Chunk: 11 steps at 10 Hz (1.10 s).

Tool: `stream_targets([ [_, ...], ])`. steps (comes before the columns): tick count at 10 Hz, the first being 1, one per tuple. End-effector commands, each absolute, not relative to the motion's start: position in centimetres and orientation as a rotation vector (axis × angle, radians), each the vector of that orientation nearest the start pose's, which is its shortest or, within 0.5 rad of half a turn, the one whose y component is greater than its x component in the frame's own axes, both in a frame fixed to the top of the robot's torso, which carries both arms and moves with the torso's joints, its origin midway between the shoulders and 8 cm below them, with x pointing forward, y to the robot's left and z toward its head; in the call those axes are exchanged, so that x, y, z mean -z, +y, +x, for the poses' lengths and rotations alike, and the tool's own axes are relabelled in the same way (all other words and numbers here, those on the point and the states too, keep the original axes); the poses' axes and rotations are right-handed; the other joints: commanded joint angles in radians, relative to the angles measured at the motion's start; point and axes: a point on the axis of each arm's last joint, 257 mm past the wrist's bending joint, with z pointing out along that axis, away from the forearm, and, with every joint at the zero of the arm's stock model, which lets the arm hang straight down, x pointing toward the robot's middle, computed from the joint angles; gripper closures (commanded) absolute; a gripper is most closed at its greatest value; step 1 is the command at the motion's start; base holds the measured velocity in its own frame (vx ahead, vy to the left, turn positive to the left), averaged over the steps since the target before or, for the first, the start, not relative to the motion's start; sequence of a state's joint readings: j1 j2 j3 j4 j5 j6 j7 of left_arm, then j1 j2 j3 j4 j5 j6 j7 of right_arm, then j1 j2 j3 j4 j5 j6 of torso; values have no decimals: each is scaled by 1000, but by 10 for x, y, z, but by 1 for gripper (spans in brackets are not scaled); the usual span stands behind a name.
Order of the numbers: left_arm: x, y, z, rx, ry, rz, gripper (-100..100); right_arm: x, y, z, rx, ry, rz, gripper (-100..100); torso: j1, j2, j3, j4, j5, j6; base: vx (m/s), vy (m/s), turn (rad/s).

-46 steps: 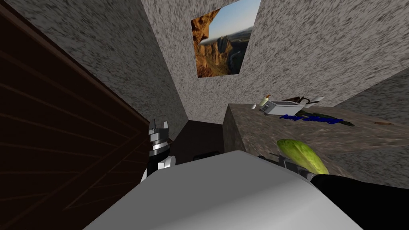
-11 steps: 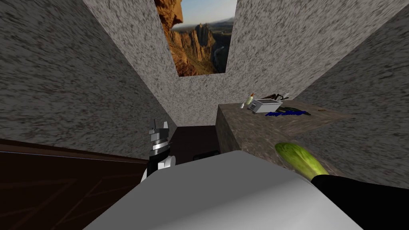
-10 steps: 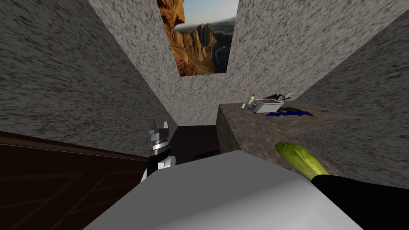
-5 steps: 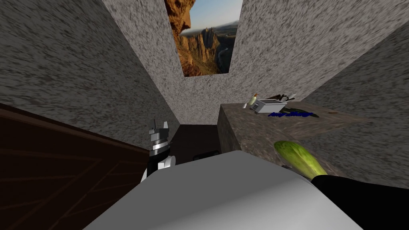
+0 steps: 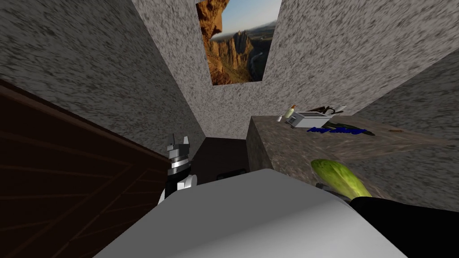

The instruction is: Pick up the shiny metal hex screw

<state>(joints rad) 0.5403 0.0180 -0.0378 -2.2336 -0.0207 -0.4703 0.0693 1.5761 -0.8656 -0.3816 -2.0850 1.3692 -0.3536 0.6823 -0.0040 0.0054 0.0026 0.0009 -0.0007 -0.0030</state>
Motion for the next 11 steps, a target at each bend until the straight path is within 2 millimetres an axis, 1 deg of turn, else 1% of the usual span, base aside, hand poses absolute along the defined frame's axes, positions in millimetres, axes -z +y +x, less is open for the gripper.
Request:
stream_targets([
  [1, 17, 270, 356, 1350, 698, -759, 0, 325, -480, 9, 417, 2246, -1613, 100, 0, 0, 0, 0, 0, 0, -77, 30, 112],
  [2, 17, 270, 356, 1350, 698, -759, 0, 322, -484, 13, 434, 2243, -1623, 100, 0, -1, 0, 0, 0, 1, -89, 28, 156],
  [4, 17, 270, 356, 1349, 698, -759, 0, 322, -484, 13, 424, 2270, -1578, 100, 0, -1, 0, 0, 0, 1, -52, 13, 45],
  [8, 17, 270, 356, 1350, 698, -759, 0, 318, -491, 21, 443, 2302, -1526, 100, 0, 0, 0, 0, 0, 1, -72, 22, 132],
  [10, 17, 270, 356, 1349, 698, -759, 0, 318, -491, 21, 443, 2300, -1529, 100, -1, -2, -1, 0, 0, 3, -19, 7, -5],
  [11, 17, 270, 356, 1349, 698, -759, 0, 318, -491, 21, 442, 2303, -1525, 0, -2, -4, -2, -1, 0, 2, 0, 0, 0],
])
